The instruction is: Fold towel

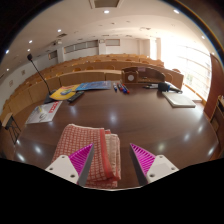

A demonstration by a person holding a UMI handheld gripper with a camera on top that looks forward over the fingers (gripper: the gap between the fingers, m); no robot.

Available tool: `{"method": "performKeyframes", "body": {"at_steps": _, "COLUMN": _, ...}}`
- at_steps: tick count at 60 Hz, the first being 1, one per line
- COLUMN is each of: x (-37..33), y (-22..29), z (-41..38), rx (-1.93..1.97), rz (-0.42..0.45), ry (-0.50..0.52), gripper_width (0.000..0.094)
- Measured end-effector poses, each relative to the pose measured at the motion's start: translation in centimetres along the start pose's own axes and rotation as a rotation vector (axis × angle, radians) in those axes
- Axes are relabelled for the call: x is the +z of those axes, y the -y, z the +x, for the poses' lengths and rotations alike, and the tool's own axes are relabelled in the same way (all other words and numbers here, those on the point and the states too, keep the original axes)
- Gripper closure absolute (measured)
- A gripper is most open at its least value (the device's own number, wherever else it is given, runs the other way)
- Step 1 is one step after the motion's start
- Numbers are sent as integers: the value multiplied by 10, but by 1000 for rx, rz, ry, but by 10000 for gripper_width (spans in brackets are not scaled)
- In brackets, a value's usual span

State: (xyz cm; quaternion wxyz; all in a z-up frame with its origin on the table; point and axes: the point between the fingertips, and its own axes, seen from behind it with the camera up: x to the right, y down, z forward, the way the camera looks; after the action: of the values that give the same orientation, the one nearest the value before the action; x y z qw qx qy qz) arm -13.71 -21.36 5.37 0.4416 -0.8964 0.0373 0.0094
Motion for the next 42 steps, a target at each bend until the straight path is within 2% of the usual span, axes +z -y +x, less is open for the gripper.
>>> {"method": "performKeyframes", "body": {"at_steps": 2, "x": -3, "y": 1, "z": 8, "rx": -13, "rz": 7, "ry": -13, "gripper_width": 76}}
{"method": "performKeyframes", "body": {"at_steps": 21, "x": -87, "y": 16, "z": -13, "rx": -101, "rz": 105, "ry": -4, "gripper_width": 89}}
{"method": "performKeyframes", "body": {"at_steps": 42, "x": -230, "y": -30, "z": -69, "rx": -123, "rz": 167, "ry": -63, "gripper_width": 88}}
